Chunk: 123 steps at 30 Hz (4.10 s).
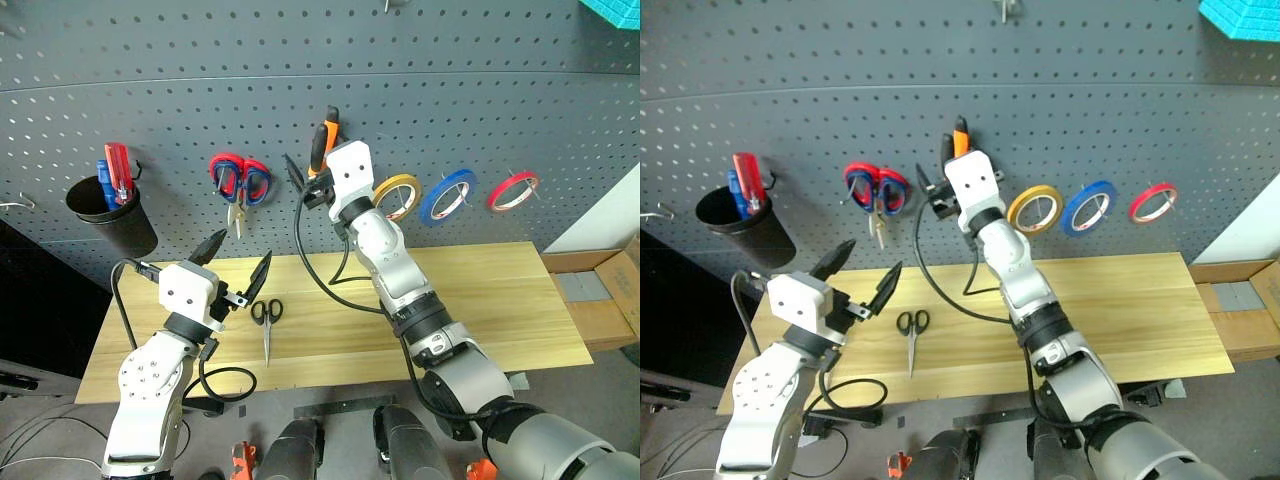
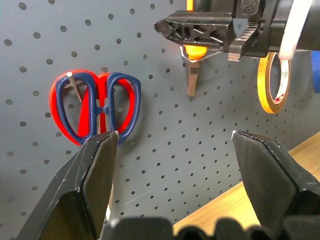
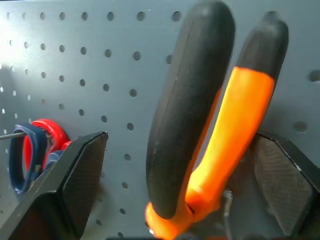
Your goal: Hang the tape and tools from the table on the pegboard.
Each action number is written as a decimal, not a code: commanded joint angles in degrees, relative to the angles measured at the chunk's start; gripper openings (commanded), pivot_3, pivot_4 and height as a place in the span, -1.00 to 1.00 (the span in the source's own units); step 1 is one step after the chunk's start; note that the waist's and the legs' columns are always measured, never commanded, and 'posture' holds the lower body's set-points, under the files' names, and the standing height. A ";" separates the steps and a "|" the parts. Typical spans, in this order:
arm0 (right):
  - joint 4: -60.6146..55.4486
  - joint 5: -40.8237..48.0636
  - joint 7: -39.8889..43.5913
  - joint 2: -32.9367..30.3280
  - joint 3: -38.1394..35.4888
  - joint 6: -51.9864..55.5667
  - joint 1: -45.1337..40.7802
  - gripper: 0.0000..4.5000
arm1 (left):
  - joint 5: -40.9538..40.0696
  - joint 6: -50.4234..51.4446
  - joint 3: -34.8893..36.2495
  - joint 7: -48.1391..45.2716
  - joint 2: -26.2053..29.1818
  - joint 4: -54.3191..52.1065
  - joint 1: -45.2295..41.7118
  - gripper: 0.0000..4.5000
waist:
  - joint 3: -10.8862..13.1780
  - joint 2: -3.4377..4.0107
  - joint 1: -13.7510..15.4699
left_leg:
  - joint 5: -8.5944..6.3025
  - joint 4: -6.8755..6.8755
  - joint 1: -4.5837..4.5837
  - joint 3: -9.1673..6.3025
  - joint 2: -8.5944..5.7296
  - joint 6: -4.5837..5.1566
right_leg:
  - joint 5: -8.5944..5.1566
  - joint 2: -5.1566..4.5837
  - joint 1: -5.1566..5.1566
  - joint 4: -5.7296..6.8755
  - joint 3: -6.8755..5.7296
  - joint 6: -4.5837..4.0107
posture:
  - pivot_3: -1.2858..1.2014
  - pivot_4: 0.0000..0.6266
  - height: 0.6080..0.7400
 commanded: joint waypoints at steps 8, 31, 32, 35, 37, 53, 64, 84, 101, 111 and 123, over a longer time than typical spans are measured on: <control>-29.06 2.09 7.37 -5.99 0.44 17.35 14.41 0.98 | -1.03 0.56 0.21 -1.64 0.13 3.78 1.31 0.74 | 0.00 0.00 -0.11 | -0.01 -0.08 -0.16 0.06 0.05 0.01 | 0.00 -0.01 -0.17 -0.11 -0.02 0.00 | 0.01 -0.31 1.00; -45.41 13.98 32.16 -27.51 12.44 39.10 32.66 0.98 | 2.71 56.90 -5.68 10.56 -0.20 5.14 -3.32 0.74 | 0.03 -0.03 -0.22 | -0.28 -0.07 0.36 0.09 0.13 0.44 | 0.02 -0.06 0.55 -0.52 -0.17 0.18 | -0.01 -0.21 1.00; -44.55 13.84 31.76 -26.89 12.24 38.32 33.06 0.98 | 3.55 58.47 -6.17 12.41 -1.56 4.83 -3.43 0.74 | 0.03 -0.04 -0.19 | -0.27 -0.08 0.35 0.11 0.13 0.42 | 0.03 -0.06 0.53 -0.55 -0.16 0.18 | -0.01 -0.25 1.00; -42.76 12.55 32.09 -26.57 12.73 36.18 34.14 0.98 | 5.38 60.01 -7.38 16.60 -5.24 4.47 -3.43 0.74 | 0.03 -0.04 -0.16 | -0.18 -0.10 0.25 0.06 0.19 0.22 | 0.04 -0.06 0.42 -0.58 -0.08 0.17 | -0.01 -0.25 1.00; -42.38 12.04 32.30 -26.48 13.01 35.58 34.53 0.98 | 6.36 60.06 -7.80 18.82 -7.37 4.95 -3.80 0.74 | 0.03 -0.04 -0.10 | -0.18 -0.14 0.23 0.01 0.23 0.20 | 0.04 -0.05 0.40 -0.59 -0.09 0.16 | -0.01 -0.26 1.00; -42.64 11.08 33.99 -26.24 12.55 36.21 34.48 0.98 | 10.15 50.48 -7.59 26.82 -16.01 21.27 -11.48 0.74 | 0.02 -0.06 -0.03 | -0.18 -0.10 0.16 0.01 0.23 0.19 | 0.11 -0.05 0.49 -0.82 -0.12 0.26 | -0.02 -0.25 1.00; -42.66 10.25 33.36 -26.56 11.81 36.94 34.29 1.00 | 10.41 53.72 -5.61 28.54 -18.06 25.88 -12.00 0.48 | -0.02 -0.03 -0.13 | -0.18 -0.10 0.37 0.02 0.23 0.19 | 0.13 -0.05 0.71 -0.82 -0.11 0.31 | -0.04 -0.24 1.00; -41.57 10.66 34.05 -25.27 10.44 36.59 31.37 1.00 | 12.79 49.28 -7.67 24.80 -13.12 20.22 -9.76 -0.92 | -0.06 0.05 -0.21 | -0.33 -0.18 0.98 0.00 0.38 0.35 | -0.05 0.05 1.40 -1.01 -0.18 0.61 | -0.02 -0.24 1.00; -53.15 30.30 43.85 -24.15 4.24 42.24 18.92 1.00 | 5.69 -6.17 2.32 8.85 -4.20 2.14 0.92 -0.92 | 0.05 0.01 0.31 | -0.53 -0.25 0.76 0.02 0.66 0.34 | 0.09 0.23 1.25 -1.27 -0.22 0.29 | 0.02 -0.33 1.00; -49.60 29.18 46.17 -24.65 5.23 39.64 16.74 1.00 | 9.84 -8.08 3.23 12.47 -4.80 -1.32 2.21 -0.92 | 0.04 0.01 0.53 | -0.58 -0.25 0.75 0.08 0.70 0.28 | 0.10 0.31 1.20 -1.27 -0.16 0.27 | 0.03 -0.39 1.00; -50.30 28.85 45.06 -24.34 5.95 39.21 16.02 1.00 | 13.34 -7.32 -0.96 14.65 -6.92 7.65 -5.51 -0.92 | -0.01 -0.02 1.51 | -0.49 -0.22 0.75 0.08 0.71 0.09 | 0.11 0.34 1.17 -1.23 -0.19 0.26 | 0.01 -0.44 1.00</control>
